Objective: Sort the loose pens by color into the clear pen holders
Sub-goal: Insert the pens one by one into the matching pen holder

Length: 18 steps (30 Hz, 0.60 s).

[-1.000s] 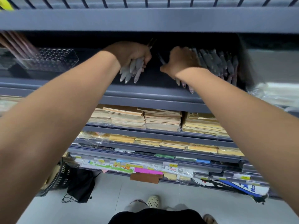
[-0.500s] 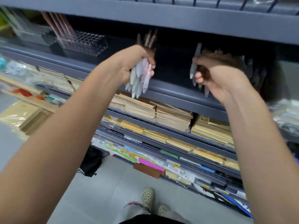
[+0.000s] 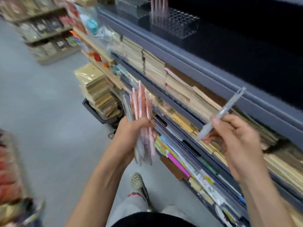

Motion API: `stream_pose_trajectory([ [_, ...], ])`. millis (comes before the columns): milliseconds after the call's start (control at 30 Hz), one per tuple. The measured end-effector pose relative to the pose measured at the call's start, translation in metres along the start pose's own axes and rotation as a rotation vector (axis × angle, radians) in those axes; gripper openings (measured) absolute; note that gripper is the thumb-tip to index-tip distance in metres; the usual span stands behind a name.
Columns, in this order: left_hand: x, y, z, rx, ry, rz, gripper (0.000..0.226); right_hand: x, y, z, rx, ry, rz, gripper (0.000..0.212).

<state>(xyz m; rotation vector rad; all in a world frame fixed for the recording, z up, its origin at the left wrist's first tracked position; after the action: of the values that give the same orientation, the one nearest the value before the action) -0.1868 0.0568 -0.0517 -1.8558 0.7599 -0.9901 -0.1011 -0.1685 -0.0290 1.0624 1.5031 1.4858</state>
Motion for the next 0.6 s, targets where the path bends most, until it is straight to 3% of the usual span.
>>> stream_pose_trajectory([
  [67,-0.034,0.002,-0.004,0.02,-0.086,-0.061,0.014,0.033,-0.013,0.01,0.028,0.067,-0.028,0.035],
  [267,-0.132,-0.013,0.006,0.052,-0.234,-0.171,0.012,0.153,-0.041,0.049,0.08,0.292,-0.044,0.006],
  [433,-0.222,-0.05,0.05,0.048,-0.281,-0.182,0.015,0.258,-0.046,0.098,0.09,0.354,-0.078,0.02],
  [600,-0.301,-0.102,0.114,0.021,-0.259,-0.106,0.013,0.347,-0.048,0.158,0.131,0.267,-0.023,0.025],
])
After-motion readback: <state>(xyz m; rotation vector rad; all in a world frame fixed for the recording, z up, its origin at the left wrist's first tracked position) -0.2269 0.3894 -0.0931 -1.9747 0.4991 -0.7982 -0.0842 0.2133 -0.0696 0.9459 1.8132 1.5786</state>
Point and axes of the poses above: each hand's wrist, its own z-axis towards the middle knuckle, its own x-axis out of the palm, y = z × x, the point moved 5 cm from there along z, towards the middle knuckle, and after that the axes turned 2 degrees about -z, right-handed, at the moved point
